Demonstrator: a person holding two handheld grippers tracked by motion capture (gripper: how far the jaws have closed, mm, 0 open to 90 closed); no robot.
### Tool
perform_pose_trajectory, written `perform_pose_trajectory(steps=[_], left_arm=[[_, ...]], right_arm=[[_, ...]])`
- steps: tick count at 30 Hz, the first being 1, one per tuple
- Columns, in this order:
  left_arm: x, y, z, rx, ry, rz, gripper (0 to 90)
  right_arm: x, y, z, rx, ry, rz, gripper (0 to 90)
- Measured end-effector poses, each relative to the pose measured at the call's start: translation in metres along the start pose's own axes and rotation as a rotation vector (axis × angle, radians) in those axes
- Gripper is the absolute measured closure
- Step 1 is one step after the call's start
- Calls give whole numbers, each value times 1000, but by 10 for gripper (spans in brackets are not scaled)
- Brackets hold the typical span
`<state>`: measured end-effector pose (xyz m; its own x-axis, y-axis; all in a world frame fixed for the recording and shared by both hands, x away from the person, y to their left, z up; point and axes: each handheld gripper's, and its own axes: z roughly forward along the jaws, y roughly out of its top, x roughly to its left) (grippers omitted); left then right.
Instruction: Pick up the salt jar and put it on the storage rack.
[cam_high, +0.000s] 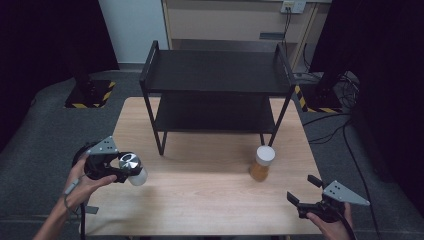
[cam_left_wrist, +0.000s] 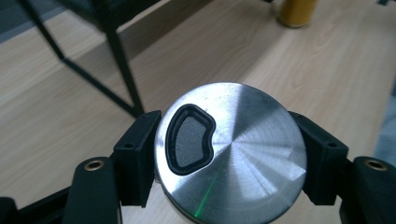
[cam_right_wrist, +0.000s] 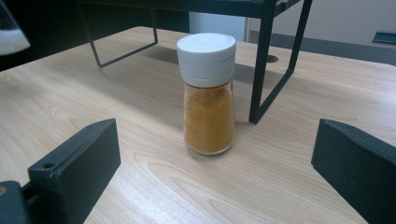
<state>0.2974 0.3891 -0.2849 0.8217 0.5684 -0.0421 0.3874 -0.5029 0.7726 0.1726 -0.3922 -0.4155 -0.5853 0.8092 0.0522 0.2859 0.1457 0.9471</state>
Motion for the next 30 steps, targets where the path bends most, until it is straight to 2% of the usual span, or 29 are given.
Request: perform_pose_trajectory(steps=[12,17,20,22,27,30], left_arm=[[1,72,-7,8,-171,113,319],[-2,108,-9,26,-235,172,319],[-3,129,-9,43,-266,207,319],[-4,141,-9,46,-286,217,320],[-7,165,-8,57,-308,250,320],[-6,177,-9,57,-326,250,320]], right_arm=[[-1,0,0,-4,4,0,16],[-1,-1,-1,-5,2,1,15],[0,-1,0,-7,5,1,15],[0,-1,-1,-11,8,2,14],[-1,-2,-2,-17,8,5,13],[-2,-3,-1,-18,10,8,12]])
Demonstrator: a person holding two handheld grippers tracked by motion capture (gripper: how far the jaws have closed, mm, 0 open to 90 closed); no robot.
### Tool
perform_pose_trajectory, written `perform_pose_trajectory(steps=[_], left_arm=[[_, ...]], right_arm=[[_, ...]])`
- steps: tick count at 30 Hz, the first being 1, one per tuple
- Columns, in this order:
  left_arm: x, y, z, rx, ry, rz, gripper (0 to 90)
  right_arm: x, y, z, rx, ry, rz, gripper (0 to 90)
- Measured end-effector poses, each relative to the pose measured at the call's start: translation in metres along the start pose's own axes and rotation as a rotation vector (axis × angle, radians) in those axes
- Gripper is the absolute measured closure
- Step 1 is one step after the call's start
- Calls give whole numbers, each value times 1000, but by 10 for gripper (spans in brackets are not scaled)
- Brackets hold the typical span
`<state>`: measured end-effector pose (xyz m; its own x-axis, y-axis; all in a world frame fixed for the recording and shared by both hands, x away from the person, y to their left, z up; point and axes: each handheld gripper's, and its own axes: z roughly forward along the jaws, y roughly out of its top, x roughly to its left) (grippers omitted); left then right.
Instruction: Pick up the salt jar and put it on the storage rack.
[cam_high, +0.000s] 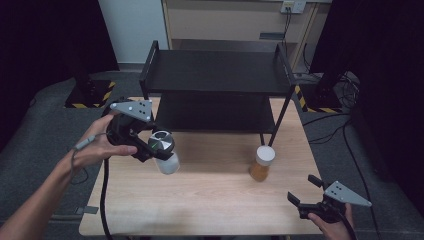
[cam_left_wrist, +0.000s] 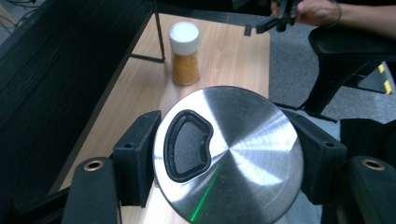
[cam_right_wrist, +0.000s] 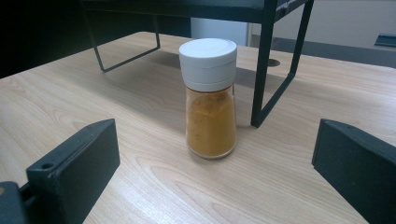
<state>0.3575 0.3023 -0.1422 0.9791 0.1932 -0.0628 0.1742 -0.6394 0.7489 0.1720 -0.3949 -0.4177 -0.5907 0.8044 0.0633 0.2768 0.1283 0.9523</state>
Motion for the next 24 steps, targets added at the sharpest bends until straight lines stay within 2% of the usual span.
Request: perform_pose_trajectory(steps=[11,16,24], left_arm=[[11,37,-22,-26,7,5,323],[17,59,-32,-22,23,13,324],[28,87,-45,-43,42,2,327]], right_arm=[[-2,-1,1,-3,3,5,11],[-4,-2,1,-4,4,15,11],[-7,-3,2,-2,9,29,11]])
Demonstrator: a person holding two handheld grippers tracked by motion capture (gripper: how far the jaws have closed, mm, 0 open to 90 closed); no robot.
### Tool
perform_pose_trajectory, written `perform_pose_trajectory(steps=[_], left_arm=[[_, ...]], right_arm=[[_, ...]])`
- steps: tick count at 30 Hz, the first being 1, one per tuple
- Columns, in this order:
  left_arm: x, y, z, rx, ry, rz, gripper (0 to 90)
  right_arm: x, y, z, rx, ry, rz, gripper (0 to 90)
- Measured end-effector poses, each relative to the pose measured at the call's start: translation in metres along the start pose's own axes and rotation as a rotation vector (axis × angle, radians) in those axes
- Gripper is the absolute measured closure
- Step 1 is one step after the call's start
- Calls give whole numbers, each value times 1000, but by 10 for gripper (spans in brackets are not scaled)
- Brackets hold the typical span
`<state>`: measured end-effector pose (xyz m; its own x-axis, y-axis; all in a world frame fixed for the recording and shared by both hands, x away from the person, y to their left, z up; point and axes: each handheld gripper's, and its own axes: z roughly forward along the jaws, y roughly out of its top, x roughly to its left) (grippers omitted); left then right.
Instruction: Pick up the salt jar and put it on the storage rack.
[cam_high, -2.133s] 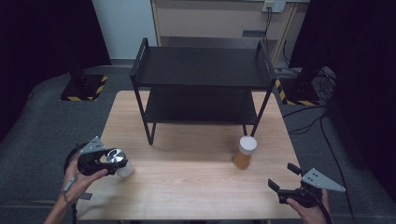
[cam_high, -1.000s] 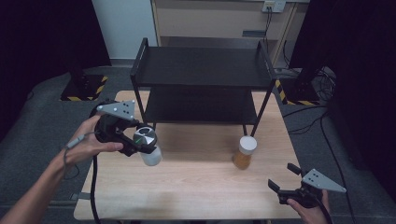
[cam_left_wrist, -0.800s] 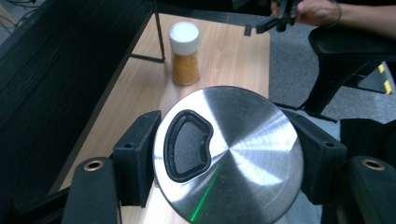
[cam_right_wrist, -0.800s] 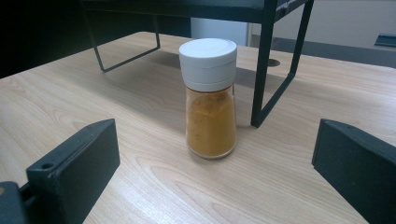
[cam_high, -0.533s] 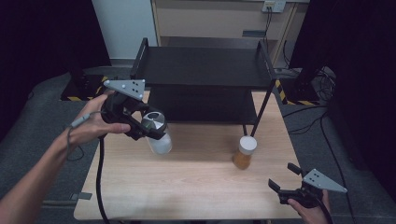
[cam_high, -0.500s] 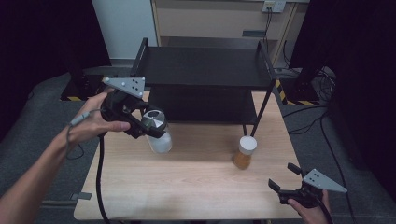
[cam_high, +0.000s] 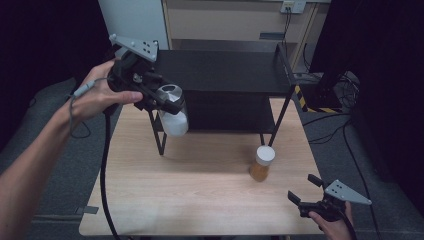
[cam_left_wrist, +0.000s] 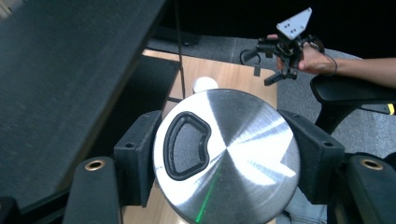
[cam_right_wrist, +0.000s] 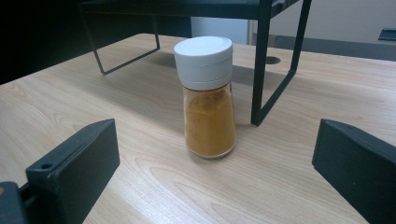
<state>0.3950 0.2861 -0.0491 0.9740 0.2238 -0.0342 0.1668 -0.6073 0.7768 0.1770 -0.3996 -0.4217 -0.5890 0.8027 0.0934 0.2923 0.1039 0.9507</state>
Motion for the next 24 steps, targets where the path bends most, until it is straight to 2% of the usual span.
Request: perform_pose_trajectory(steps=[9,18,21,24], left_arm=[[14,28,-8,-6,65,-34,328],[41,42,1,-27,159,-110,328],[48,42,5,-38,225,-149,329],[54,39,9,-61,303,-215,329]], right_arm=[[-2,-1,1,-1,3,14,11],[-4,-3,0,-7,7,35,11],[-4,-3,0,-9,9,33,10],[-5,-4,-1,-8,8,37,10]])
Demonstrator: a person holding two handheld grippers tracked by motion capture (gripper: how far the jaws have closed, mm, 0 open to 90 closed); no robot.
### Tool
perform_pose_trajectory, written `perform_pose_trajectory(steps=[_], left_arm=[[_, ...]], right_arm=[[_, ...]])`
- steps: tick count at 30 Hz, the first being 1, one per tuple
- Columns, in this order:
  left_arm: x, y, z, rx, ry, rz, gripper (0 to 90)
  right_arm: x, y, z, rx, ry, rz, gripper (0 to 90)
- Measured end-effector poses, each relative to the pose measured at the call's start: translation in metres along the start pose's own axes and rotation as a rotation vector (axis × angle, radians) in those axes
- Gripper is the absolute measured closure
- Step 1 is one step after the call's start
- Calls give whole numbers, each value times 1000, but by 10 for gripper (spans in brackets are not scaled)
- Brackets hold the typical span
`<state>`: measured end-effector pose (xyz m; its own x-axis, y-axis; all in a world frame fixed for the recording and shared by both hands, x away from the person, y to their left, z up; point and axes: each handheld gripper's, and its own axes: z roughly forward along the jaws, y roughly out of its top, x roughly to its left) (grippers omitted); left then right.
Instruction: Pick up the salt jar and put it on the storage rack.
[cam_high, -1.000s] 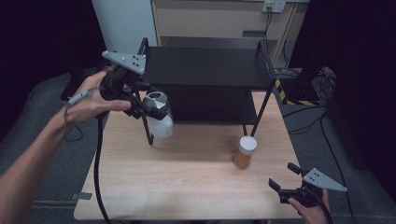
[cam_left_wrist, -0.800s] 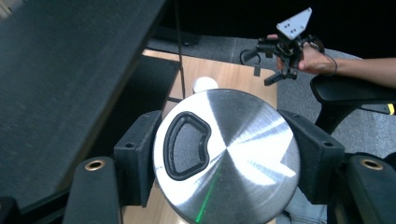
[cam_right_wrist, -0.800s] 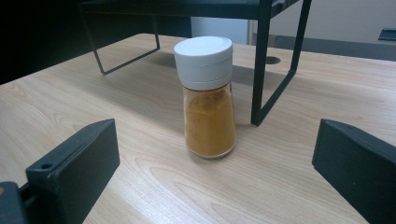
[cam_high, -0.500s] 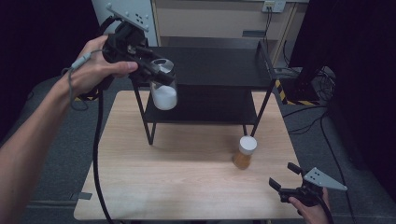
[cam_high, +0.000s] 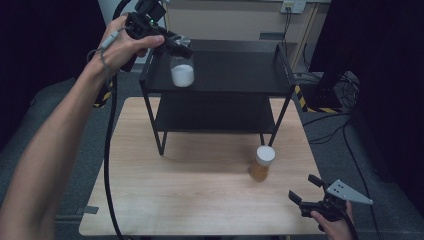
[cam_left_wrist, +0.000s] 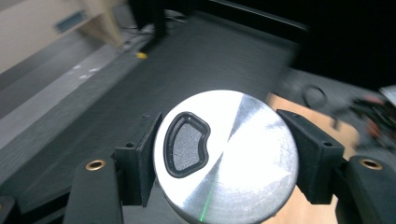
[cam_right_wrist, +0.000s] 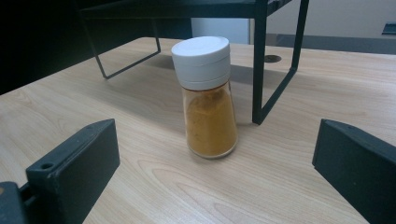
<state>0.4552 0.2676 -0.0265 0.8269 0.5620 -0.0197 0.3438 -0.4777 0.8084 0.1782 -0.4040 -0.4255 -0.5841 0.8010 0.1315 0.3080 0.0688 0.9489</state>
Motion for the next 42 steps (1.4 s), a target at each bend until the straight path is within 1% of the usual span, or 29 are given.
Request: perform_pose_trajectory(steps=[1,2,3,4,6,7,9,10,15,19,22,26,27,28,29,30,31,32,33,34,36,38,40,41,42], left_arm=[[0,0,2,-6,31,-20,329],[0,1,4,1,61,-31,329],[1,3,7,7,83,-37,329],[3,3,10,10,100,-55,329],[5,4,14,12,129,-78,329],[7,3,17,5,137,-86,329],[10,3,21,5,146,-102,329],[12,2,23,2,150,-110,329],[19,0,30,-2,142,-118,329],[20,-1,36,7,144,-123,329],[23,-3,41,13,133,-127,329],[21,-6,44,5,135,-118,327],[21,-6,44,5,136,-106,323],[21,-7,44,-3,130,-104,285],[18,-8,44,-18,139,-109,216],[16,-9,43,-31,153,-108,171],[16,-11,42,-49,151,-110,131],[18,-12,40,-65,142,-124,85],[16,-13,39,-78,153,-128,68],[12,-15,37,-102,171,-128,68],[12,-19,34,-145,160,-137,66],[9,-19,31,-160,170,-137,57],[7,-19,27,-171,158,-132,49],[5,-19,25,-176,164,-124,49],[3,-19,23,-186,159,-121,45]], right_arm=[[0,0,0,0,-1,1,10],[0,0,0,1,-1,1,10],[0,0,0,0,0,0,10],[0,0,0,-1,0,-1,10],[1,0,-1,-1,0,-1,10],[0,0,-1,-1,2,-1,10],[0,0,-1,-2,0,2,10],[0,-1,-1,-2,-1,3,10],[0,-1,-1,-2,0,2,9],[0,-1,-2,-3,-1,4,9],[0,-1,-2,-3,-1,7,9],[0,-1,-2,-3,-2,4,9],[0,-1,-2,-2,-1,6,9],[0,-1,-2,0,0,7,9],[0,-1,-2,0,-1,7,9],[0,-1,-2,-1,-1,8,9],[0,-1,-2,-1,-1,7,9],[0,-1,-2,1,-1,7,9],[0,-1,-2,1,-2,8,9],[0,-1,-2,1,-3,9,9],[0,-2,-2,-2,-4,8,9],[0,-1,-2,0,-4,10,9],[0,-1,-2,1,-4,11,9],[0,-1,-2,1,-4,10,9],[0,-1,-2,1,-5,9,9]])
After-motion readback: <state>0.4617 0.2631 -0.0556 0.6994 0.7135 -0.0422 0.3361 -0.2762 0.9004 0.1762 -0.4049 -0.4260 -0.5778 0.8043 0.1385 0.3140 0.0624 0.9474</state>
